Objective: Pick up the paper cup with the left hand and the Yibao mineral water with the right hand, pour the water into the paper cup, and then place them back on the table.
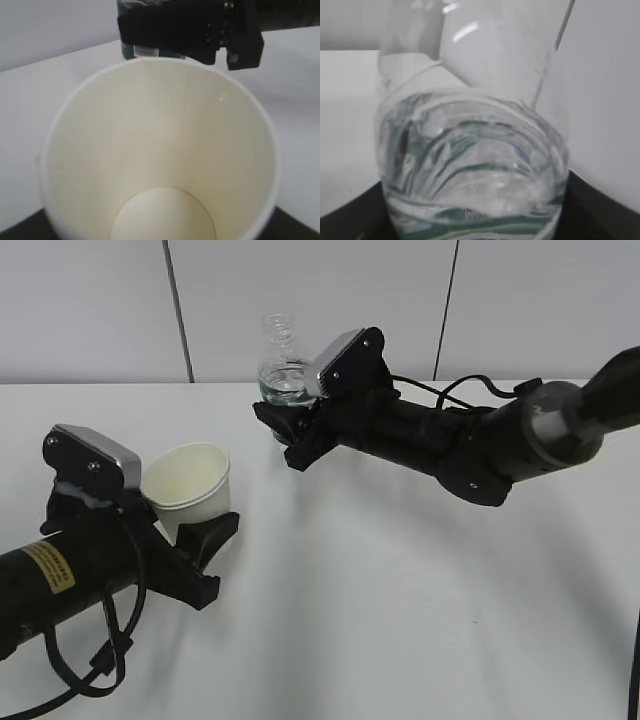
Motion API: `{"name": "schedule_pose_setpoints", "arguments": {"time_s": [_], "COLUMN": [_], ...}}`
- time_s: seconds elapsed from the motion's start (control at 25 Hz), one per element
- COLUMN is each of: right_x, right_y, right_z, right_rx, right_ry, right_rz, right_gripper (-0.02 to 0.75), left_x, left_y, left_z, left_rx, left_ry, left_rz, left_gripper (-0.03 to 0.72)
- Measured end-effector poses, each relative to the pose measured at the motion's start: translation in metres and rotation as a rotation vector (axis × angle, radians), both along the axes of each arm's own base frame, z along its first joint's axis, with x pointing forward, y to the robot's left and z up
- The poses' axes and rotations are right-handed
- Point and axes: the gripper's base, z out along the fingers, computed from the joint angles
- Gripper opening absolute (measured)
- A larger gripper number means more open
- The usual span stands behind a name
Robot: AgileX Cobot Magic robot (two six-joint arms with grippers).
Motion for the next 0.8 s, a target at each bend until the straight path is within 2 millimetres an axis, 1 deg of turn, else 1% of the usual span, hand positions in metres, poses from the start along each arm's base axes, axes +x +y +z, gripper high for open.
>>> {"name": "schedule_pose_setpoints", "arguments": {"time_s": [0.16, 0.44, 0.64, 0.8], "right_x": [-0.0033, -0.0051, -0.0072, -0.0079], "right_y": [0.0027, 0.0043, 0.0062, 0.0069], "right_z": [-0.0023, -0.0023, -0.0007, 0.0002], "right_rx": [-0.079, -0.193, -0.260, -0.288], "right_ry": [-0.049, -0.176, -0.285, -0.337], "right_rz": [0.055, 0.097, 0.135, 0.148], "right_gripper": [0.476, 0.476, 0.477, 0.477], "left_x": [-0.0018, -0.0035, -0.0039, -0.0041], "left_y": [-0.0022, -0.0041, -0.0044, -0.0053], "left_z": [-0.0002, -0.0005, -0.0010, -0.0024], "left_rx": [0.010, 0.019, 0.024, 0.020], "left_ry": [-0.004, -0.007, -0.005, -0.009], "left_rz": [-0.037, -0.068, -0.075, -0.085], "left_gripper": [0.417, 0.417, 0.417, 0.417]}}
